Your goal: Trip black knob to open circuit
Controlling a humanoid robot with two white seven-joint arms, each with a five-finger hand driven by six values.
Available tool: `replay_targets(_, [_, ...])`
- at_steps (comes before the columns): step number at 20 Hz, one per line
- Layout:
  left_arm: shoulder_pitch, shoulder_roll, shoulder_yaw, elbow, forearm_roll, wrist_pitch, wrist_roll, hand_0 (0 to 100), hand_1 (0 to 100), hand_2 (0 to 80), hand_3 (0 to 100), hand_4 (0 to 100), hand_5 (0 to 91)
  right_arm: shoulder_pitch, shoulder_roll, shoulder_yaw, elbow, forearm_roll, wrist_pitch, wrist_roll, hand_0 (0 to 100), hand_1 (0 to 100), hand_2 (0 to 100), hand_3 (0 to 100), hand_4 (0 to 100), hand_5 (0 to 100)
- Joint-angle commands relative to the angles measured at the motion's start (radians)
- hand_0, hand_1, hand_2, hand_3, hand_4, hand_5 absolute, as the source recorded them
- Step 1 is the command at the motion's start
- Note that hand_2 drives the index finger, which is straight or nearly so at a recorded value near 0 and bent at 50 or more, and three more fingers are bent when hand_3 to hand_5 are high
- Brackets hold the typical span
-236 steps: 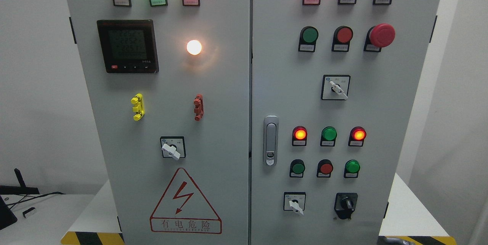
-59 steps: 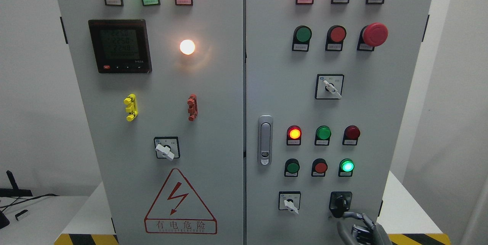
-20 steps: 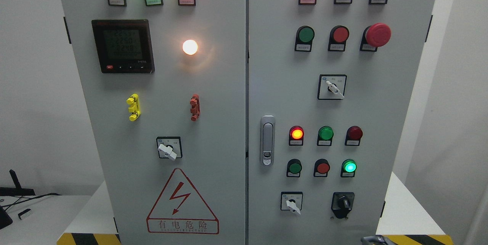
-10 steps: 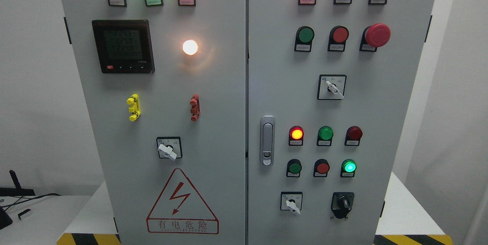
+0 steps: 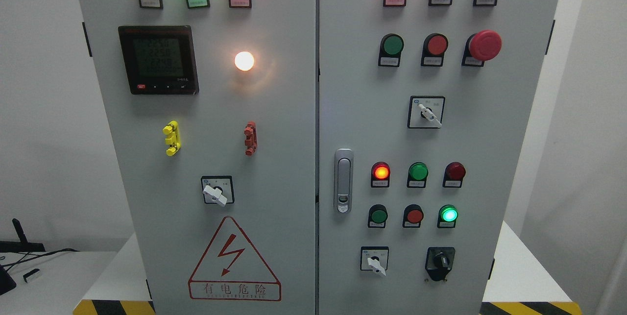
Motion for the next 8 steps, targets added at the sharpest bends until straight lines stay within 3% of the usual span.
replay_targets(1, [0.000, 0.000, 0.000, 0.000, -0.031, 0.000, 0.000, 12, 39, 0.0, 0, 0, 0.0, 0.018, -0.030, -0.033, -0.044, -0.018, -0.001, -0.004, 0, 0, 10, 17, 16, 18])
replay_targets(8, [0.000, 0.000, 0.000, 0.000, -0.031, 0.000, 0.000, 12, 39, 0.0, 0, 0, 0.0, 0.016, -0.033, -0.030, -0.044, -0.018, 0.000, -0.004, 0, 0, 10, 17, 17, 18])
